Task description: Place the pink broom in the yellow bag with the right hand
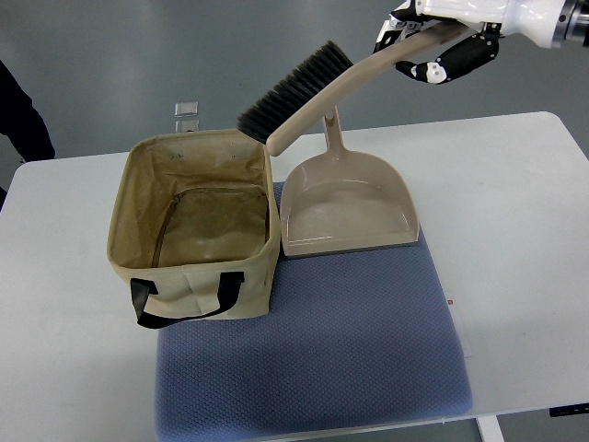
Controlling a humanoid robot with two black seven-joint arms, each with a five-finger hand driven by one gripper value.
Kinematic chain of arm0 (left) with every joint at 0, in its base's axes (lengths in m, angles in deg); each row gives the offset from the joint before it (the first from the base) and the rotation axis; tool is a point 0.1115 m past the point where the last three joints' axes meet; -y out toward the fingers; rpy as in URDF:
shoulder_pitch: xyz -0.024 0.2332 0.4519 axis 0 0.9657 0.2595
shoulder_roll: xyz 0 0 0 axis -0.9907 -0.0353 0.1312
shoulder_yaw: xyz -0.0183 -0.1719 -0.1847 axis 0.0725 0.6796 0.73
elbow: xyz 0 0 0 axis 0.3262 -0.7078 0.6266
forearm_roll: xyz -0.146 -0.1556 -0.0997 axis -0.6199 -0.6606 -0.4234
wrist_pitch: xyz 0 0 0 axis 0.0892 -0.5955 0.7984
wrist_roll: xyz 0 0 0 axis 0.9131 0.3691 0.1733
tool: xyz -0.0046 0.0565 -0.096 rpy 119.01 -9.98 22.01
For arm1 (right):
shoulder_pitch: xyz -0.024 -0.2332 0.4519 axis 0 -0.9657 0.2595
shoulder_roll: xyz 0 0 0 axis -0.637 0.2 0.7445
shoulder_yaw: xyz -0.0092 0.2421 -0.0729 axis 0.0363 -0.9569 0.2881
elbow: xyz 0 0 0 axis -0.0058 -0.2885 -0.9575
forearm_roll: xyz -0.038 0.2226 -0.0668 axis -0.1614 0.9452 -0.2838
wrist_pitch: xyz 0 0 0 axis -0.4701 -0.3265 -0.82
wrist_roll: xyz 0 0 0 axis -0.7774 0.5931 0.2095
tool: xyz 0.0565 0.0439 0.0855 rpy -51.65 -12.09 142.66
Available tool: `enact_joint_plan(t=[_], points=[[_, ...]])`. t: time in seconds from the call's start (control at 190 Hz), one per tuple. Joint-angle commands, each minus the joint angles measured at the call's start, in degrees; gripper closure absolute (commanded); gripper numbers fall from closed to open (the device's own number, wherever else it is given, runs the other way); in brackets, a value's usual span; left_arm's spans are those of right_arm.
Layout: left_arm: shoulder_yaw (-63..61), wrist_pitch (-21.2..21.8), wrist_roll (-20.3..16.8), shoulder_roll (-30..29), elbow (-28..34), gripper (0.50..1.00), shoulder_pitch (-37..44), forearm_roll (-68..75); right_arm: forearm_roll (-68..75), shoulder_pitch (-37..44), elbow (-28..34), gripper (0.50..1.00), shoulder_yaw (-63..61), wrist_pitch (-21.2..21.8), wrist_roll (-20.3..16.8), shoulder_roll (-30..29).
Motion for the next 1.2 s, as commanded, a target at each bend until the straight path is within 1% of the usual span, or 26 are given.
enact_joint_plan(t=[0.0,0.205,0.305,0.404,0.583,0.767,0.783,0.793,0.835,0.84,0.846,0.851,0.856,0.861,0.867,0.872,0.877,0.882,0.888,0.893,0.903,0.909,0.93,1.024,1.061,1.192], points=[[0.0,0.0,0.0,0.0,0.0,0.500,0.0,0.0,-0.5,1.9,-5.1,1.000,0.3,1.0,-0.6,-7.3],[0.0,0.0,0.0,0.0,0.0,0.500,0.0,0.0,-5.1,2.4,-15.4,1.000,0.8,1.9,-0.4,-21.6],[0.0,0.0,0.0,0.0,0.0,0.500,0.0,0.0,-6.7,1.7,-18.9,1.000,1.5,1.7,-0.4,-26.7],[0.0,0.0,0.0,0.0,0.0,0.500,0.0,0.0,-7.0,1.1,-20.8,1.000,4.3,0.6,-0.5,-29.7],[0.0,0.0,0.0,0.0,0.0,0.500,0.0,0.0,-7.0,-0.4,-24.3,1.000,9.1,-3.8,-0.6,-33.8],[0.0,0.0,0.0,0.0,0.0,0.500,0.0,0.0,-7.0,-2.4,-25.4,0.998,9.7,-6.9,-2.6,-35.0],[0.0,0.0,0.0,0.0,0.0,0.500,0.0,0.0,-7.0,-2.5,-25.4,0.967,9.7,-7.1,-2.6,-35.0],[0.0,0.0,0.0,0.0,0.0,0.500,0.0,0.0,-7.0,-2.5,-25.4,0.967,9.7,-7.1,-2.6,-35.0],[0.0,0.0,0.0,0.0,0.0,0.500,0.0,0.0,-7.0,-2.8,-25.4,0.895,9.5,-7.4,-2.6,-35.0],[0.0,0.0,0.0,0.0,0.0,0.500,0.0,0.0,-6.9,-2.8,-25.4,0.871,9.5,-7.5,-2.6,-35.0],[0.0,0.0,0.0,0.0,0.0,0.500,0.0,0.0,-6.9,-2.8,-25.4,0.871,9.5,-7.5,-2.6,-35.0],[0.0,0.0,0.0,0.0,0.0,0.500,0.0,0.0,-6.9,-2.9,-25.4,0.840,9.4,-7.6,-2.6,-35.0],[0.0,0.0,0.0,0.0,0.0,0.500,0.0,0.0,-6.9,-2.9,-25.4,0.840,9.4,-7.6,-2.6,-35.0],[0.0,0.0,0.0,0.0,0.0,0.500,0.0,0.0,-6.9,-3.0,-25.4,0.810,9.4,-7.6,-2.6,-35.1],[0.0,0.0,0.0,0.0,0.0,0.500,0.0,0.0,-6.9,-3.0,-25.4,0.810,9.4,-7.6,-2.6,-35.1],[0.0,0.0,0.0,0.0,0.0,0.500,0.0,0.0,-6.8,-3.0,-25.4,0.773,9.4,-7.7,-2.6,-35.1],[0.0,0.0,0.0,0.0,0.0,0.500,0.0,0.0,-6.8,-3.0,-25.4,0.773,9.4,-7.7,-2.6,-35.1],[-0.1,0.0,0.0,0.0,0.0,0.500,0.0,0.0,-6.8,-3.0,-25.4,0.736,9.3,-7.9,-2.6,-35.1],[-0.1,0.0,0.0,0.0,0.0,0.500,0.0,0.0,-6.8,-3.0,-25.4,0.736,9.3,-7.9,-2.6,-35.1],[0.0,0.0,0.0,0.0,0.0,0.500,0.0,0.0,-6.7,-3.0,-25.4,0.702,9.3,-8.0,-2.6,-35.1],[0.0,0.0,0.0,0.0,0.0,0.500,0.0,0.0,-6.7,-3.0,-25.4,0.701,9.3,-8.0,-2.6,-35.1],[0.0,0.0,0.0,0.0,0.0,0.500,0.0,0.0,-6.6,-3.1,-25.4,0.677,9.3,-8.2,-2.6,-35.2],[0.0,0.0,0.0,0.0,0.0,0.500,0.0,0.0,-6.3,-3.1,-25.4,0.644,9.3,-8.4,-2.6,-35.3],[0.0,0.0,0.0,0.0,0.0,0.500,0.0,0.0,-6.1,-3.3,-25.4,0.626,8.8,-9.1,-2.6,-35.4],[0.0,0.0,0.0,0.0,0.0,0.500,0.0,0.0,-6.0,-3.3,-25.4,0.605,8.7,-9.1,-2.6,-35.3],[0.0,0.0,0.0,0.0,0.0,0.500,0.0,0.0,-5.7,-3.1,-25.1,0.599,7.7,-9.1,-2.6,-34.9]])
